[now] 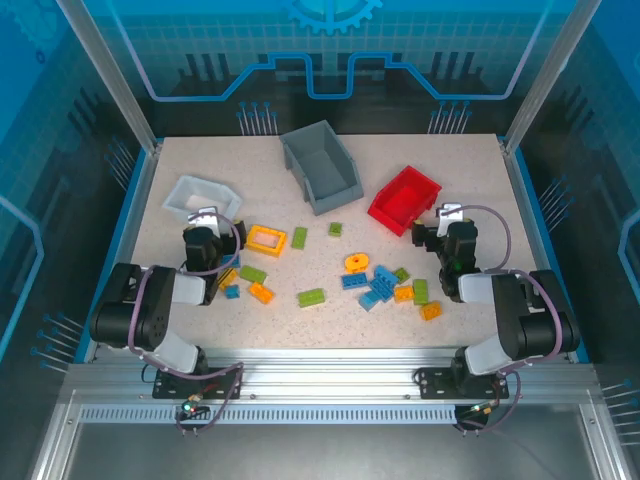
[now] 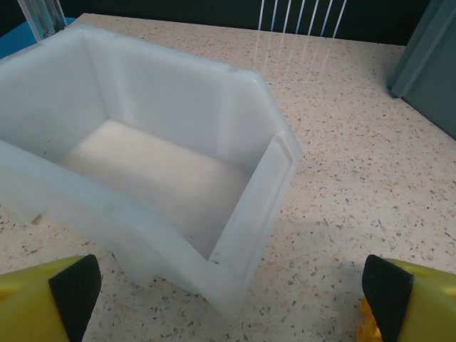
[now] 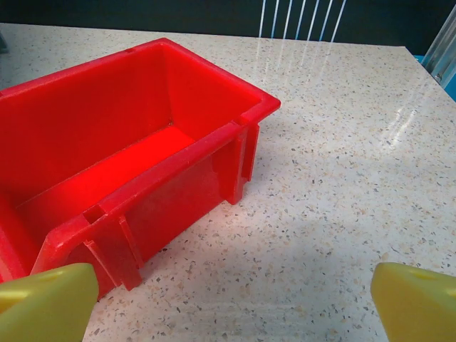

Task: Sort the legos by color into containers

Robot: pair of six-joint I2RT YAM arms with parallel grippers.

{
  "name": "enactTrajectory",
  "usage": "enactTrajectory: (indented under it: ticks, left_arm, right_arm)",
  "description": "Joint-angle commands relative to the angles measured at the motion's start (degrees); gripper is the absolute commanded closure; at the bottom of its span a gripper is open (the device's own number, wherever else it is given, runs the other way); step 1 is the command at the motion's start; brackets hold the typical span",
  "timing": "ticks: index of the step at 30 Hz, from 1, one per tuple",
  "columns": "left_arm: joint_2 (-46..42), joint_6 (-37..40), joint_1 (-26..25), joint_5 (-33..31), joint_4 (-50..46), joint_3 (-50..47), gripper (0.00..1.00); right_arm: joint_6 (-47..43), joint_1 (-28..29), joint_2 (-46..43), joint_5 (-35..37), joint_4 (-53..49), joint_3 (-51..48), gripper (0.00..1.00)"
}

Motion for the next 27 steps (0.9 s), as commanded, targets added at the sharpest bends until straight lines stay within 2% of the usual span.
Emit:
enactTrajectory:
  ticks: [1, 25, 27]
  left_arm:
    - [-0.5, 0.9, -0.2, -0.6, 1.4, 0.3, 0.01]
    - [-0.5, 0.9, -0.2, -0.6, 1.4, 0.4, 0.01]
    - [-3.6, 1.6, -0.6, -1.2, 2.7, -1.4, 0.01]
  right_arm:
    - [0.0, 0.0, 0.3, -0.5, 0.1, 0.4, 0.0]
    - [-0.1, -0.1, 0.3, -0.7, 0.3, 0.3, 0.0]
    - [0.3, -0.6, -3.4, -1.5, -4.4, 1.3, 0.0]
